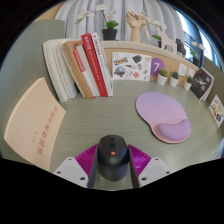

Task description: Arrange mouse

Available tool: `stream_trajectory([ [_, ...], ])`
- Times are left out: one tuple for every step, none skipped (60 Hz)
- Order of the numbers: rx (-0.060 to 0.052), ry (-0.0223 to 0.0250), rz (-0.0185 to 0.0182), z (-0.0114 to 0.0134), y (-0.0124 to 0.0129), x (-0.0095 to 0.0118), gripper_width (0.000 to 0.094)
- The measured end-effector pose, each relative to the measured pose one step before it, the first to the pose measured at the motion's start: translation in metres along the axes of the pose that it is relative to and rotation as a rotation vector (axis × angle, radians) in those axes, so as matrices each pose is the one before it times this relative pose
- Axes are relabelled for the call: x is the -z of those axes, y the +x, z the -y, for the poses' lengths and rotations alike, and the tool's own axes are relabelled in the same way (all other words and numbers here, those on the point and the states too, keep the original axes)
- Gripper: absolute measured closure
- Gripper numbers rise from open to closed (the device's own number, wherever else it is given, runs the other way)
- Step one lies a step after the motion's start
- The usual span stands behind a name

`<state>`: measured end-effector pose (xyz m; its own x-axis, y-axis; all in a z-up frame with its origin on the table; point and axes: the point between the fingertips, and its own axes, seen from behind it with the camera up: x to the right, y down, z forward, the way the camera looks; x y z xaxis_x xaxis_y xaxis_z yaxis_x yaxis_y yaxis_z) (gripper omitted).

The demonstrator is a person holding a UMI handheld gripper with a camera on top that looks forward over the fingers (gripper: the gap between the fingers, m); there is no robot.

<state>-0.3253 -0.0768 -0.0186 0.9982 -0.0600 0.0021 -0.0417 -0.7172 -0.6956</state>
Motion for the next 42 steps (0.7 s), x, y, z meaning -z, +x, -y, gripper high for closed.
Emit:
stream_trajectory([
  [-0.0027,0.001,-0.0029,0.0,-0.00001,0.00012,0.0429],
  [-0.0019,-0.00027,-0.00234,-0.00015,-0.00018,-0.00007,0.0436],
  [-0.0002,-0.00031,-0.00164,-0.00006,-0.00005,0.00009,0.0446],
  [0.0004,-0.00085,-0.00172,0.00006,-0.00057,-0.00004,0.0454],
  [0.0026,-0.00037,-0.00036,0.00007,-0.0003,-0.00034,0.0473],
  [0.0051,-0.00139,-0.00002,-0.00024,-0.00003,-0.0002,0.0481],
  [0.0037,-0.00205,0.00006,-0.00015,0.00007,-0.00011,0.0486],
  [-0.001,-0.00206,0.0017,-0.00015,-0.0005,-0.00016,0.0507],
  [0.0024,-0.00312,0.00089,-0.00032,-0.00001,-0.00001,0.0495],
  [0.0017,-0.00175,0.00153,0.0001,-0.00017,-0.00007,0.0532],
  [0.0045,-0.00469,0.00134,-0.00066,0.00016,-0.00014,0.0538],
  [0.0005,-0.0029,0.00092,0.00016,0.00013,-0.00005,0.0552],
  [-0.0007,-0.00587,0.00064,-0.00094,0.0006,0.00024,0.0557],
  [-0.002,-0.00362,-0.00023,0.001,-0.00043,-0.00048,0.057],
  [0.0058,-0.00656,-0.0005,-0.0006,-0.00002,-0.00011,0.0572],
  [0.0065,-0.00592,-0.00058,-0.00004,0.00017,0.00001,0.0576],
  [0.0006,-0.00372,0.00118,0.00002,0.00012,0.00018,0.0589],
  [-0.0035,-0.00584,0.00099,0.0001,-0.00006,0.00004,0.0589],
  [-0.0063,-0.00476,0.00169,0.00115,-0.00056,-0.0001,0.0588],
  [-0.0039,-0.00371,0.00277,0.00085,-0.0004,0.00018,0.0589],
  [-0.0011,-0.00612,0.0041,0.00057,-0.00087,0.00023,0.0589],
  [-0.0008,-0.00446,0.00423,0.00122,-0.00079,0.00074,0.0589],
  [-0.0001,-0.00057,0.00524,0.00254,-0.00096,0.0014,0.0589],
  [0.0029,0.00665,0.00996,0.00396,-0.00101,0.00331,0.0589],
  [0.0014,0.00863,0.00999,0.00551,-0.00186,0.00338,0.0588],
  [0.0008,0.01099,0.00791,0.0065,-0.00113,0.00371,0.0589],
  [0.0014,0.01175,0.00449,0.00732,-0.00024,0.00471,0.0588],
  [0.0053,0.01438,0.00264,0.00859,0.00022,0.0052,0.0588],
  [0.0064,0.0155,0.00075,0.00986,0.00081,0.00423,0.0588],
  [0.0053,0.01827,-0.00157,0.01023,0.00202,0.00618,0.0588],
  [0.0015,0.01726,-0.00192,0.01084,0.00261,0.00628,0.0588],
  [-0.0007,0.01983,-0.00156,0.01195,0.00226,0.00567,0.0586],
  [-0.0013,0.02136,0.00063,0.01271,0.00197,0.00571,0.0586],
  [-0.0016,0.0225,0.00141,0.01324,0.00215,0.00557,0.0586],
  [-0.0021,0.02327,0.00025,0.0139,0.00261,0.00523,0.0587],
  [-0.0012,0.02333,-0.00271,0.01441,0.00345,0.00503,0.0587],
  [0.0011,0.02355,-0.00506,0.01456,0.00424,0.00451,0.0586],
  [0.0031,0.02388,-0.00533,0.01461,0.00474,0.00439,0.0586],
  [0.0044,0.02236,-0.00493,0.01434,0.00472,0.00309,0.0588],
  [0.0023,0.02148,-0.00484,0.01398,0.00444,0.00352,0.0588],
  [0.0014,0.02008,-0.00602,0.01284,0.00494,0.00298,0.0588],
  [0.0023,0.02011,-0.00668,0.0131,0.00566,0.00264,0.0586],
])
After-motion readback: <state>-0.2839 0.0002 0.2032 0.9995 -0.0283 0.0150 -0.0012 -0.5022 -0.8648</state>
